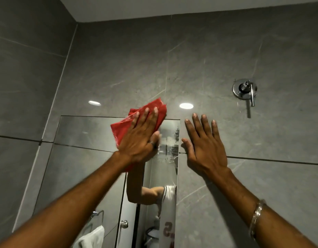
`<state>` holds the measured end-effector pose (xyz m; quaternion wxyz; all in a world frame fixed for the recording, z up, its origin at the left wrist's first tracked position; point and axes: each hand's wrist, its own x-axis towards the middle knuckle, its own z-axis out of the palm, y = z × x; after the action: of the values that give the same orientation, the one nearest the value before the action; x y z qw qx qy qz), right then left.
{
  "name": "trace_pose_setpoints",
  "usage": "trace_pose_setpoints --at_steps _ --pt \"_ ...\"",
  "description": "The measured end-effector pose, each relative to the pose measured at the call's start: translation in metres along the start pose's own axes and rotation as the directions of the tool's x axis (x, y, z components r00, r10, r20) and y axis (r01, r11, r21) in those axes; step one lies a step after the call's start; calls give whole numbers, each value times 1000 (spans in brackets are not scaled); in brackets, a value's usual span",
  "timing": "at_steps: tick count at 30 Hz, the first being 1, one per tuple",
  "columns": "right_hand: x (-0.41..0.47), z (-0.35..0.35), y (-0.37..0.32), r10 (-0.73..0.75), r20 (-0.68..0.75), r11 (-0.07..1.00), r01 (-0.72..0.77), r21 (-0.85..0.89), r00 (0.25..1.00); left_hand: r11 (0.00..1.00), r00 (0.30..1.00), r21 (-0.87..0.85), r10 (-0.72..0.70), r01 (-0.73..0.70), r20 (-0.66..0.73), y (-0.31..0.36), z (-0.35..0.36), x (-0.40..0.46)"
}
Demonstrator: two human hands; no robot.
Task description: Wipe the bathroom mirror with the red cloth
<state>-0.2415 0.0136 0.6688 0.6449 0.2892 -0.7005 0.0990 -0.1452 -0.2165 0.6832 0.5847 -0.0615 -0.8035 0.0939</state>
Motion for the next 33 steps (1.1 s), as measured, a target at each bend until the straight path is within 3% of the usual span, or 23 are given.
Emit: trace_pose_setpoints --at_steps 2,4,6,8,11,15,18,22,25,28,31,33 --pt "0 0 1 14 -6 1000 -14 22 1000 983 984 -60 -174 172 -27 39 7 11" --pt "-2 0 0 55 -23 996 -53 71 998 968 974 -119 -226 223 -11 76 14 16" --pt "-5 -1 1 132 -54 984 -124 128 990 962 985 -213 -164 173 62 100 17 13" --pt "-8 -2 1 201 -73 968 -186 169 977 977 993 -196 -61 80 100 101 18 -2" --pt "-14 -5 2 225 -65 958 -209 194 972 993 999 -118 25 -21 31 74 23 -47" --pt "-16 -7 0 159 -54 973 -147 176 986 977 984 -124 -177 173 -26 36 30 -75" --pt "-15 -6 -1 118 -61 984 -109 139 991 938 936 -138 -333 316 -116 47 29 -33" --pt "-17 -1 -1 137 -85 985 -127 117 987 908 902 -163 -408 386 -138 84 27 29" --pt "-21 1 -3 167 -84 980 -157 119 982 935 930 -170 -336 311 -150 110 40 20" --pt "-35 1 -7 179 -46 979 -173 109 983 971 971 -173 -191 166 -142 129 62 -52" --pt "-55 3 -15 177 0 982 -177 67 984 983 991 -151 -118 108 -60 116 70 -111" --pt "-62 4 -15 157 16 987 -157 36 987 985 998 -159 -66 62 -22 97 59 -106"
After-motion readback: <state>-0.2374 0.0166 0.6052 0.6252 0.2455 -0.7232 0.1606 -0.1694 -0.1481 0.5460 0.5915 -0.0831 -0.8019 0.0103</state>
